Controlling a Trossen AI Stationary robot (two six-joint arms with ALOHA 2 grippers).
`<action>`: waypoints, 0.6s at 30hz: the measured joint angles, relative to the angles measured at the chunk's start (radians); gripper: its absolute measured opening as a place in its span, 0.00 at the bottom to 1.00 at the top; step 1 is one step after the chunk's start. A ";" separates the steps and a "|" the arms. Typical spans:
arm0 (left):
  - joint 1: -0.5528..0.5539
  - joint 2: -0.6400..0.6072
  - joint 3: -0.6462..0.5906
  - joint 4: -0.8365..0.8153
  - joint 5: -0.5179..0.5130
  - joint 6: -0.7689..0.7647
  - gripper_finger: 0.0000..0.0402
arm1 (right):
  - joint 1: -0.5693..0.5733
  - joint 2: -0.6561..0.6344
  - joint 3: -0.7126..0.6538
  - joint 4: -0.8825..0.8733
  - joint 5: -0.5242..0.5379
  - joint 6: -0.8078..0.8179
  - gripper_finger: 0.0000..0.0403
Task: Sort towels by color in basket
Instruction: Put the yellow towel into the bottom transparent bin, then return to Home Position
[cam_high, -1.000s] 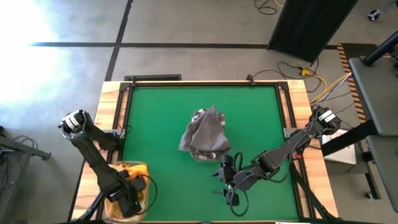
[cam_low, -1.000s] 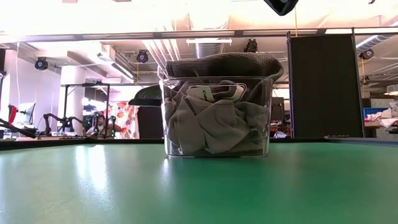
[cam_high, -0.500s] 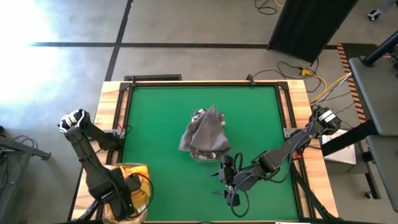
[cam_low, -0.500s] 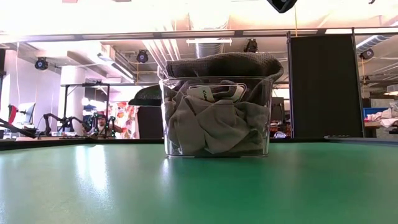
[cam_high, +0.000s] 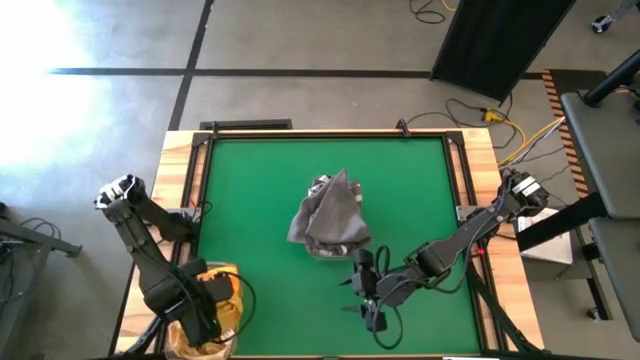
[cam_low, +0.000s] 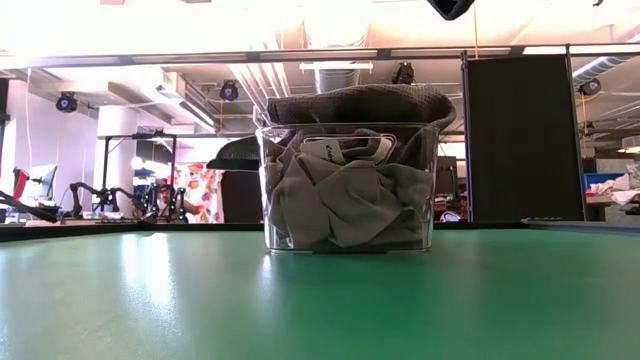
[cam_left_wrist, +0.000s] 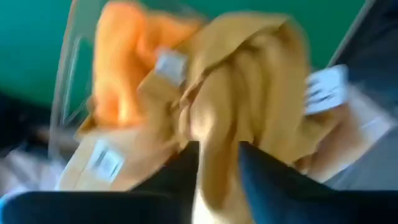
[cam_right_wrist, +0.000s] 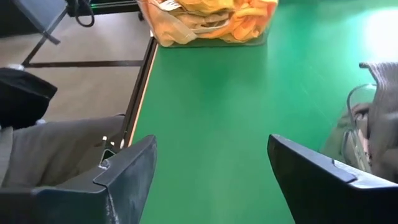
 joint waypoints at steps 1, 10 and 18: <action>0.001 0.000 0.000 0.020 -0.011 0.014 0.20 | 0.000 -0.001 0.000 0.003 0.000 -0.012 0.71; 0.040 -0.078 -0.009 0.122 -0.480 0.417 0.04 | -0.041 -0.002 -0.049 0.124 -0.002 -0.402 0.50; 0.149 -0.338 -0.301 0.685 -0.765 1.012 0.01 | -0.197 0.015 -0.263 0.604 -0.155 -0.470 0.12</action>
